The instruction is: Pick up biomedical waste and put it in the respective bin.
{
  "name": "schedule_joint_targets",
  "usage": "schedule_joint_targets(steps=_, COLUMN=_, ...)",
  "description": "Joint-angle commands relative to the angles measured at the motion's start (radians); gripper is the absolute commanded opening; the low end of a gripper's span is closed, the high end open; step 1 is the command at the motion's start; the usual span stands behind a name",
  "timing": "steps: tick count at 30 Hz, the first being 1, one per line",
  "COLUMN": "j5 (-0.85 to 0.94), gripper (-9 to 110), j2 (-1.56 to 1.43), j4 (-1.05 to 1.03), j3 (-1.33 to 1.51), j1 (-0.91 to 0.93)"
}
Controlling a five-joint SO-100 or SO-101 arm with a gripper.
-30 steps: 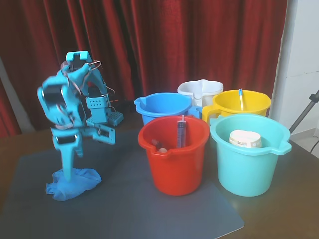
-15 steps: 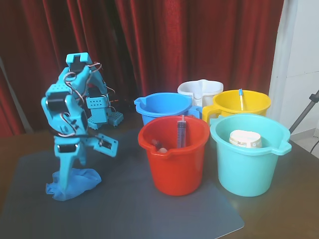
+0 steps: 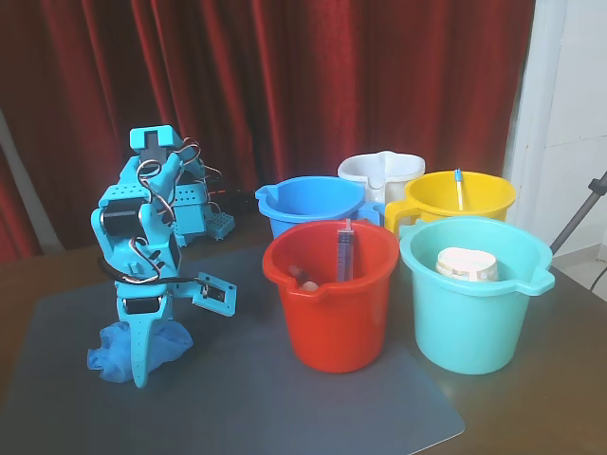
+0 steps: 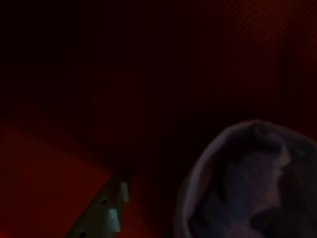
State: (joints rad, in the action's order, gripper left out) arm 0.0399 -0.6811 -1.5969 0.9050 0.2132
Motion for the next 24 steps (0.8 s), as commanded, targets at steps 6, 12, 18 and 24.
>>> schedule_joint_targets(steps=6, j5=-0.003, gripper=52, j2=-0.035, j4=0.002, j3=-0.02, j1=0.071)
schedule_joint_targets(steps=12, j5=0.014, gripper=7, j2=-0.115, j4=0.023, j3=-0.012, j1=0.121)
schedule_joint_targets(steps=18, j5=0.008, gripper=0, j2=-0.155, j4=0.115, j3=0.011, j1=0.147)
schedule_joint_targets(steps=24, j5=-0.095, gripper=0, j2=-0.164, j4=0.121, j3=-0.04, j1=0.147)
